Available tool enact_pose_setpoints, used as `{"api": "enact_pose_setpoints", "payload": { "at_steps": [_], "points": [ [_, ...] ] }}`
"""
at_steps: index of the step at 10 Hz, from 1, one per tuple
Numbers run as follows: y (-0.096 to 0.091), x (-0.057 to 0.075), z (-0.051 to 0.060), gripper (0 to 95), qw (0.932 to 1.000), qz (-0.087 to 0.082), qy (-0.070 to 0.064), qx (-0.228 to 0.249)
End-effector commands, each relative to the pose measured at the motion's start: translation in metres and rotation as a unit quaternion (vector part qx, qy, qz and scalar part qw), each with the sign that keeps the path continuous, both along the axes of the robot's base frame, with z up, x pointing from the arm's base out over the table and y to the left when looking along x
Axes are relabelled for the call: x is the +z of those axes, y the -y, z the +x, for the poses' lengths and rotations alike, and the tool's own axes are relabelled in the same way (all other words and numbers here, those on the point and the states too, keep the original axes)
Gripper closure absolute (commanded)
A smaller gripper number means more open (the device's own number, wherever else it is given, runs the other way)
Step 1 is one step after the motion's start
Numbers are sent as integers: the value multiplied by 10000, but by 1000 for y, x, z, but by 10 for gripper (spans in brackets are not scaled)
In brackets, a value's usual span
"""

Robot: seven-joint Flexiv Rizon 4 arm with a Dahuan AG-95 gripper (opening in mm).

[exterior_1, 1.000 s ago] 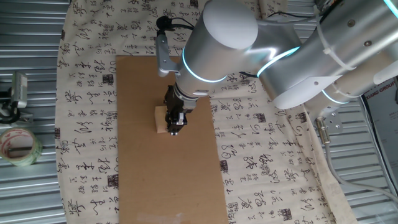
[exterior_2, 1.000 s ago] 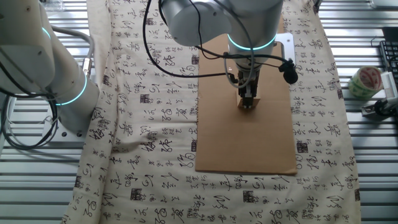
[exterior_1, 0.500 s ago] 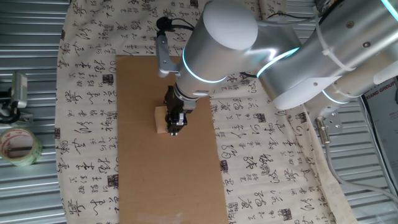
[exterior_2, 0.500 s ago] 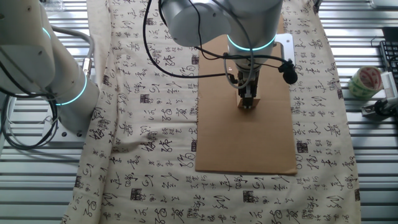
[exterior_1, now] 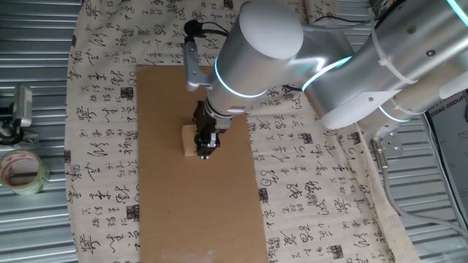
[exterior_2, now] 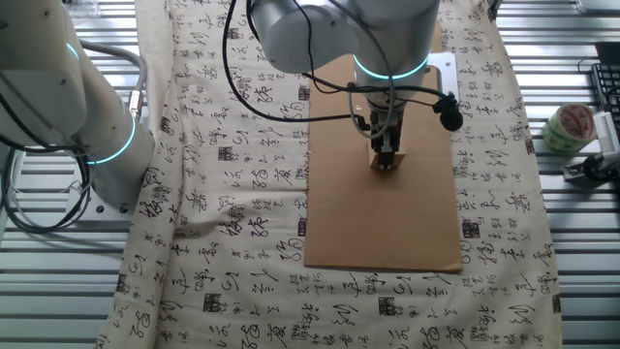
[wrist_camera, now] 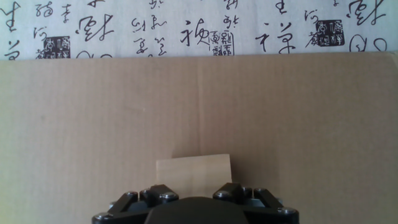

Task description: Grab the block and place it at the designated location

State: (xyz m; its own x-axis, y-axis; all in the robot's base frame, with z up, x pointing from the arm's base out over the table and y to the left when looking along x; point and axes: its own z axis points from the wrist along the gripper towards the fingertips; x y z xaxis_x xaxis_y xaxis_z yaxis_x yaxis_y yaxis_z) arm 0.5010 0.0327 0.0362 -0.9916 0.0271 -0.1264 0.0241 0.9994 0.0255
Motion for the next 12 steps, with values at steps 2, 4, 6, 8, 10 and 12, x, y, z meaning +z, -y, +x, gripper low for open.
{"api": "enact_pose_setpoints", "payload": {
  "at_steps": [2,4,6,8,10,12],
  "points": [
    [0,0,0,950,10000,1,8,9],
    [0,0,0,950,10000,4,8,27],
    [0,0,0,950,10000,-1,7,54],
    [0,-1,0,950,10000,-8,6,86],
    [0,-1,0,760,9999,-17,10,104],
    [0,-1,0,570,9999,-15,11,111]
  ]
}}
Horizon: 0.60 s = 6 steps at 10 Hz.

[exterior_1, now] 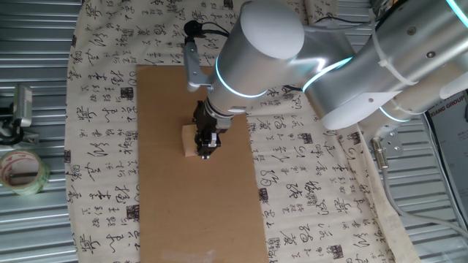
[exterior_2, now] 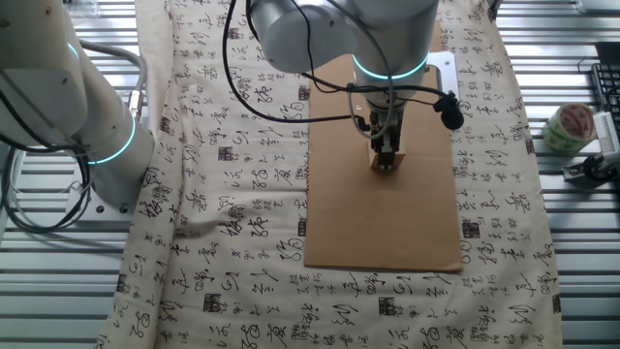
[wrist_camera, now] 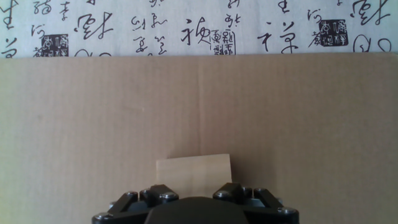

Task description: Grab the block and place it at the designated location

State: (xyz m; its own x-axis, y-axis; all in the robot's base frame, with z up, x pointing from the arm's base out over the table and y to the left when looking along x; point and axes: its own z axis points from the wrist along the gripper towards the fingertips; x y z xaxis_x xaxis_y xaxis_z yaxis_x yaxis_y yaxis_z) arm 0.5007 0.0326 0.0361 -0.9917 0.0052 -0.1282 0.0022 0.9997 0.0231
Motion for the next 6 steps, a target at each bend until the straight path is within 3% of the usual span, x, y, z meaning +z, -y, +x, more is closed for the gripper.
{"api": "enact_pose_setpoints", "payload": {
  "at_steps": [1,3,4,6],
  "points": [
    [0,0,0,570,10000,-17,5,0],
    [0,0,0,570,10000,-38,17,-7],
    [0,0,1,380,10000,-34,24,-5],
    [0,0,1,380,10000,-35,27,5]
  ]
}}
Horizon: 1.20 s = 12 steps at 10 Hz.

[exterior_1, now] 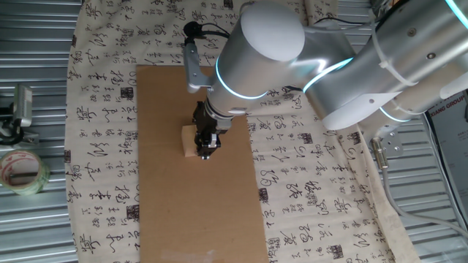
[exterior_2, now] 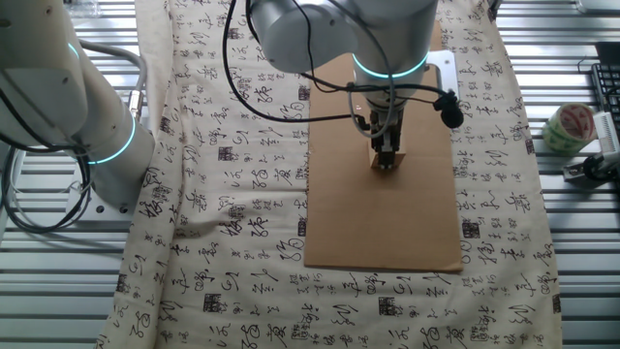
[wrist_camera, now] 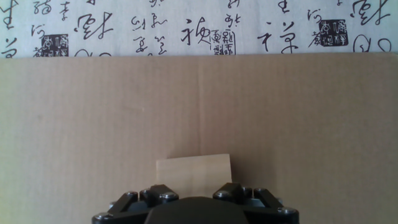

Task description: Grab the block and place it at the designated location

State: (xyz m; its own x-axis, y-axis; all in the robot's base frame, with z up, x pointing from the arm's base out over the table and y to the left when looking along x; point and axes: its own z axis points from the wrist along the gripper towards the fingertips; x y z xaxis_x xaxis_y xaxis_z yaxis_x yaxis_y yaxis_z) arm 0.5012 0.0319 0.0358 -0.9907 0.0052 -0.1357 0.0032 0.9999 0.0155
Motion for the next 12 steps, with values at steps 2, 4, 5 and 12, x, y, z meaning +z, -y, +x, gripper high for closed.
{"api": "enact_pose_setpoints", "payload": {
  "at_steps": [2,4,5,12],
  "points": [
    [0,0,0,190,10000,1,-11,21],
    [0,0,0,190,10000,12,-8,24],
    [0,0,1,190,10000,18,-2,30],
    [0,0,1,0,9999,44,-84,-85]
  ]
}}
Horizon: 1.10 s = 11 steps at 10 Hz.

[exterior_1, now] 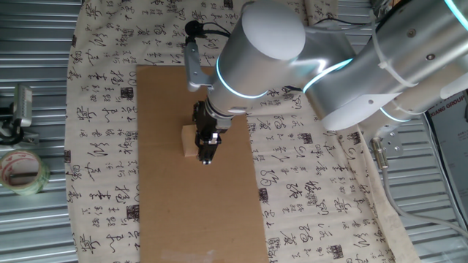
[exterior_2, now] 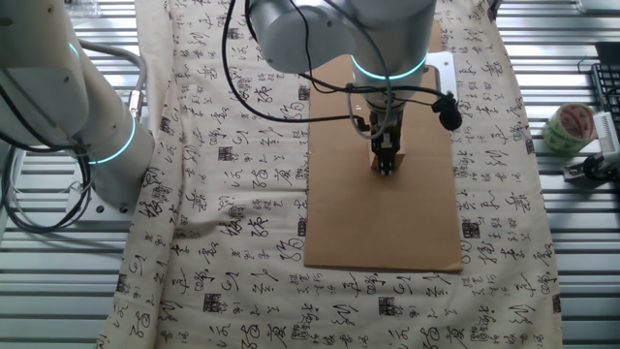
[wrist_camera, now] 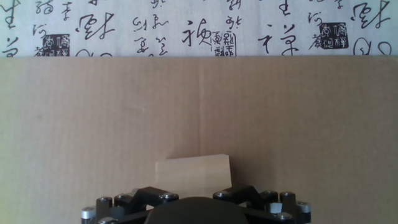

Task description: Grab the block and place it at the designated location

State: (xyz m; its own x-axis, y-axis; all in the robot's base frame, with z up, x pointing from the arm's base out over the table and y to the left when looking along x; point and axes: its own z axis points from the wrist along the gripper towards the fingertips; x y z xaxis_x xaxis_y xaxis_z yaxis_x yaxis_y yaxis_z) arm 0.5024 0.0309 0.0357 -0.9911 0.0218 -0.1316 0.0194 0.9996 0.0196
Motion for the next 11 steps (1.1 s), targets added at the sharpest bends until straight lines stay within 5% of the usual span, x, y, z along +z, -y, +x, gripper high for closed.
{"api": "enact_pose_setpoints", "payload": {
  "at_steps": [1,5,11],
  "points": [
    [0,1,1,0,9999,35,-151,-18],
    [3,12,7,0,9985,33,-554,-26],
    [3,46,17,0,9982,26,-601,34]
  ]
}}
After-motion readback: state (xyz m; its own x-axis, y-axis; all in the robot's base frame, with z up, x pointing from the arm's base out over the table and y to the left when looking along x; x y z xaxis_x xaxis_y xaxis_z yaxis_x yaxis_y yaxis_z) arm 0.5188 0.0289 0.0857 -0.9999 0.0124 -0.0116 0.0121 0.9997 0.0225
